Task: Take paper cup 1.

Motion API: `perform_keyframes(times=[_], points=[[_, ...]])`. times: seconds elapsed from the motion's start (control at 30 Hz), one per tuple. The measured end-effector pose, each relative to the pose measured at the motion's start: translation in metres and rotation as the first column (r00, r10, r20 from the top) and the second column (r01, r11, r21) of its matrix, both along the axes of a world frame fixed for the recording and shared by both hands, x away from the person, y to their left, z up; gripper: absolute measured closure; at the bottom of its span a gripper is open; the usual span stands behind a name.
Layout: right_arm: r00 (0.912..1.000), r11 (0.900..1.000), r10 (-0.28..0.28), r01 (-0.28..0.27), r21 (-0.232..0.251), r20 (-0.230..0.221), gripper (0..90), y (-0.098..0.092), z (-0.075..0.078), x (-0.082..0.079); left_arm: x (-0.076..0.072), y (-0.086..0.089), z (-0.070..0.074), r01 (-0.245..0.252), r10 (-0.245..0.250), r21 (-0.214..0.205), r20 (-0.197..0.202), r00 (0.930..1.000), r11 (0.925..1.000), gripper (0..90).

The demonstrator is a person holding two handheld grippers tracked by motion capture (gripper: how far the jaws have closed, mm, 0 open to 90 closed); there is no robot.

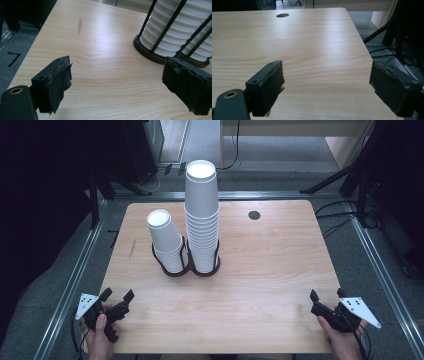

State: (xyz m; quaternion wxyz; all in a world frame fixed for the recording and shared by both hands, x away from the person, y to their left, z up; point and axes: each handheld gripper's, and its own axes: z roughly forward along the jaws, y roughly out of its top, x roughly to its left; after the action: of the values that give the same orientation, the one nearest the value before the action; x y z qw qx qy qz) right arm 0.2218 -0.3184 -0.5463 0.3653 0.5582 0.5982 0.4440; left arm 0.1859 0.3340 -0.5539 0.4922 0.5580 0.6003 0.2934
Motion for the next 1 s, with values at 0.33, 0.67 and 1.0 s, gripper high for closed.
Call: perform_keyframes(times=[0.33, 0.67, 1.0], points=[[0.9996, 0.9992, 0.028, -0.028, -0.029, -0.004, 12.4, 0.001, 0.005, -0.002, 0.004, -0.001, 0.005, -0.014, 0.014, 0.015, 0.018, 0.9997, 0.9998, 14.4], [0.9989, 0.9991, 0.040, -0.040, -0.011, 0.025, 12.5, 0.011, 0.024, -0.002, 0.005, -0.018, 0.028, 0.083, -0.083, -0.007, 0.018, 0.9964, 0.9965, 9.5], [0.9871, 0.9886, 0.149, -0.150, 0.012, 0.059, 13.1, 0.046, 0.061, 0.001, 0.014, -0.055, 0.047, 0.150, -0.150, 0.006, 0.041, 0.9878, 0.9887, 8.6]])
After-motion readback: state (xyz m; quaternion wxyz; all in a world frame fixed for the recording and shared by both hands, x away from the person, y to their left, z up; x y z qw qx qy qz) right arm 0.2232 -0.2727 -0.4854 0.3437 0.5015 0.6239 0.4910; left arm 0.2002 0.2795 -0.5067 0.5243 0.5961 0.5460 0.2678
